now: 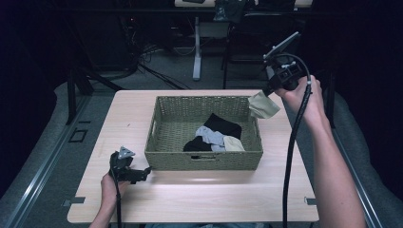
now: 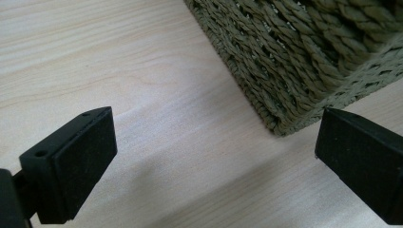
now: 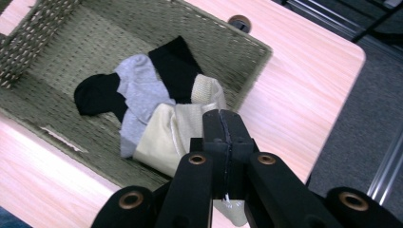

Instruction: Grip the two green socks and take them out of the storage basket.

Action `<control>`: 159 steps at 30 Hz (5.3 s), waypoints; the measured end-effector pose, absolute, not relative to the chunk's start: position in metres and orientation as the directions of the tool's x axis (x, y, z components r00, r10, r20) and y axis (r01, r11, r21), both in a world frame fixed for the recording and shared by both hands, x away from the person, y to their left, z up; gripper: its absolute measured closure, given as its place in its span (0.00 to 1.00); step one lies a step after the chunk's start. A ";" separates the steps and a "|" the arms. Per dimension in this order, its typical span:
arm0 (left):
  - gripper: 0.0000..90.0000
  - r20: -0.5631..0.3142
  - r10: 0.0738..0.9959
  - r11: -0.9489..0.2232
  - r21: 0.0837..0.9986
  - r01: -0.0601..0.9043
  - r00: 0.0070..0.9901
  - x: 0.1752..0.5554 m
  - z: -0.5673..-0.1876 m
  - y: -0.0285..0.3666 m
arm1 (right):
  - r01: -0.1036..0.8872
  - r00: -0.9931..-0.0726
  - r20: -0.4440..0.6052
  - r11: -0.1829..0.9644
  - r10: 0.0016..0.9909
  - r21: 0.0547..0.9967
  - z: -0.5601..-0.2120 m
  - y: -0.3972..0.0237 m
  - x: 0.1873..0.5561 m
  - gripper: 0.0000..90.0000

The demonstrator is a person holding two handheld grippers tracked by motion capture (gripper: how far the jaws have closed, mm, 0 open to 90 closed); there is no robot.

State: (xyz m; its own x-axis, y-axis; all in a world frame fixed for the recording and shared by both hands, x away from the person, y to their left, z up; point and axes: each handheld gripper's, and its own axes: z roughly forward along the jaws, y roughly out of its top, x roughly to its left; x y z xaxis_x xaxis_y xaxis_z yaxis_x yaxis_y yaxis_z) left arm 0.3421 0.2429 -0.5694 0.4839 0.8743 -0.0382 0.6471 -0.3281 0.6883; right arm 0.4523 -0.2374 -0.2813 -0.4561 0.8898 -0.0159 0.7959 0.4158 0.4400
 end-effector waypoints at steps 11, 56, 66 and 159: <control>0.00 -0.037 0.876 -0.327 0.689 0.647 0.481 0.342 -0.569 0.243 | 0.829 -0.387 -0.011 0.353 0.922 0.433 -0.290 -0.275 0.445 1.00; 0.00 -0.040 0.879 -0.318 0.693 0.647 0.475 0.342 -0.570 0.244 | 0.947 -0.300 0.155 0.274 0.941 0.169 -0.517 -0.309 0.451 1.00; 0.00 -0.041 0.877 -0.321 0.690 0.648 0.478 0.342 -0.570 0.244 | 0.929 -0.318 0.131 0.281 0.939 0.242 -0.484 -0.315 0.446 0.70; 0.00 -0.044 0.876 -0.320 0.691 0.648 0.479 0.342 -0.569 0.244 | 0.837 -0.540 0.111 0.520 0.834 0.169 -0.511 -0.148 0.499 0.24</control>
